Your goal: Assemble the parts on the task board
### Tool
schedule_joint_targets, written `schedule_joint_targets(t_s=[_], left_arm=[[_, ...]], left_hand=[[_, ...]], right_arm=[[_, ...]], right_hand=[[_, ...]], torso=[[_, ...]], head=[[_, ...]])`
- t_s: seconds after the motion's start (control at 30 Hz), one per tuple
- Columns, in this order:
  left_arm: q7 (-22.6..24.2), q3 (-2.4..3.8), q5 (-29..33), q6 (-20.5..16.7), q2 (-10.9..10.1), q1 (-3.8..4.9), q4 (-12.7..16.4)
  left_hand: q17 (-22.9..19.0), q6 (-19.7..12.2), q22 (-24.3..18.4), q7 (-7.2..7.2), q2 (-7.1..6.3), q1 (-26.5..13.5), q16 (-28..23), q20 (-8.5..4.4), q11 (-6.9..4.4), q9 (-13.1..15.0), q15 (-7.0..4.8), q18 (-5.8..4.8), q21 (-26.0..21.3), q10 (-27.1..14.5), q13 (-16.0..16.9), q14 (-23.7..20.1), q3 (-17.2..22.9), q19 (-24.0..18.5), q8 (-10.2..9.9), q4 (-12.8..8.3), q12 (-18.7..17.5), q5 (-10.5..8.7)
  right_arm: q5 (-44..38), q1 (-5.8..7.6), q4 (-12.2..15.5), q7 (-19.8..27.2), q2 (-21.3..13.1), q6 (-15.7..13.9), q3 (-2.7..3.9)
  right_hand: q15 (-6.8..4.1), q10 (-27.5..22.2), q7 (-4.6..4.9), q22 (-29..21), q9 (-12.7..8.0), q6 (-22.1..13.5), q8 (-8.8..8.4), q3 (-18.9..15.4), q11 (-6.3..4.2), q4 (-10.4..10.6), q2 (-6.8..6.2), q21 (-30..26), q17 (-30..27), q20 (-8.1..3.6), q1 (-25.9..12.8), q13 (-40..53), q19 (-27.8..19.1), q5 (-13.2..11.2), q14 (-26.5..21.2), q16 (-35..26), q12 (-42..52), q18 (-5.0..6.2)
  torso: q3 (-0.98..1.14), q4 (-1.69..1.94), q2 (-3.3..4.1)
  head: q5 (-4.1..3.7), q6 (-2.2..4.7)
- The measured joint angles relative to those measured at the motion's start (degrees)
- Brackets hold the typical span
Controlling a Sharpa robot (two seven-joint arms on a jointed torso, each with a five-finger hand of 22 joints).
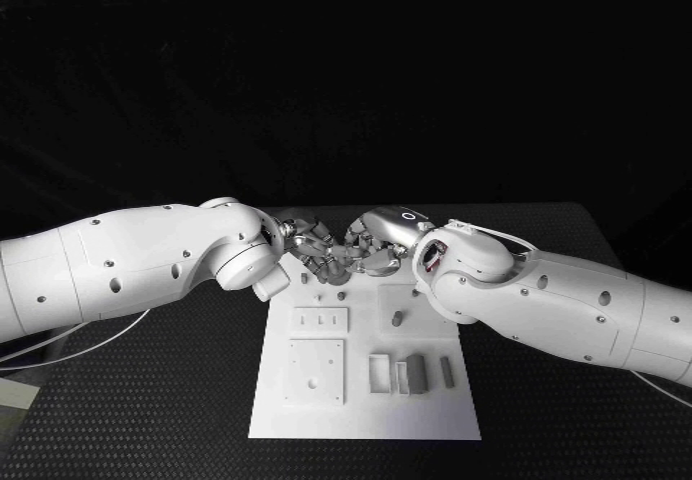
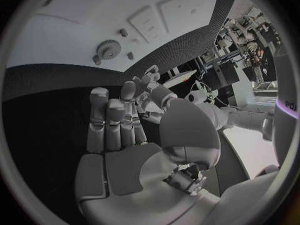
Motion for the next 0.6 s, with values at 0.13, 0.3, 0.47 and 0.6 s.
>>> schedule_joint_targets(t_s=[0.13,0.3,0.47,0.6], left_arm=[[0.0,0.0,0.01,0.02,-0.01,0.0,0.0],[-0.05,0.0,0.02,0.0,-0.3,0.0,0.04],[-0.1,0.0,0.02,-0.02,-0.55,0.0,0.06],[-0.1,0.0,0.09,-0.01,-0.59,0.0,0.1]], left_hand=[[0.0,0.0,0.06,0.0,0.0,0.0,0.0,-0.01,-0.04,0.0,-0.09,0.0,0.0,0.04,0.07,0.1,-0.31,0.01,0.0,0.0,0.0,0.0],[0.0,0.0,0.06,0.0,0.46,-0.47,0.0,-0.21,-0.21,-0.06,-0.2,-0.15,0.0,0.21,0.22,0.2,-1.0,0.21,0.0,0.05,0.0,0.0],[-0.01,0.2,0.11,-0.2,0.46,-0.46,0.0,-0.21,-0.2,-0.06,-0.2,-0.18,0.0,0.21,0.3,0.2,-1.0,0.21,0.0,0.05,0.0,0.0],[-0.01,0.32,0.11,-0.09,0.57,-0.35,0.0,-0.21,-0.42,-0.06,-0.4,-0.41,0.0,0.42,0.47,0.4,-0.99,0.21,0.0,0.05,-0.07,0.0]], right_arm=[[0.0,0.0,-0.01,-0.01,0.1,0.01,0.0],[0.0,0.0,0.11,-0.04,0.13,0.03,0.01],[0.0,0.0,0.36,-0.07,0.12,0.03,0.01],[0.0,0.0,0.38,-0.1,0.17,0.03,0.01]], right_hand=[[0.0,0.0,0.01,0.0,0.05,0.01,0.0,0.0,0.0,0.0,0.0,0.0,0.01,0.0,0.0,0.0,0.0,0.0,-0.01,0.0,0.0,0.01],[0.0,0.0,0.07,0.0,0.06,0.07,-0.01,0.0,0.0,0.0,0.0,0.0,0.05,0.01,0.0,0.0,0.0,0.0,-0.01,0.0,0.0,0.0],[0.01,0.0,0.08,0.0,0.05,0.08,-0.01,0.0,0.0,0.0,0.0,0.0,0.05,0.01,0.0,0.0,0.0,0.0,-0.01,0.0,0.0,0.0],[0.05,0.0,0.08,0.0,0.05,0.08,-0.01,0.0,0.0,0.0,0.0,0.0,0.05,0.01,0.0,-0.02,0.02,0.0,-0.04,0.0,0.0,0.0]], torso=[[0.02,0.0,0.0],[0.02,0.0,0.0],[0.02,0.01,0.0],[0.03,0.03,0.0]], head=[[-0.05,-0.08],[-0.06,-0.21],[-0.1,-0.31],[-0.07,-0.4]])
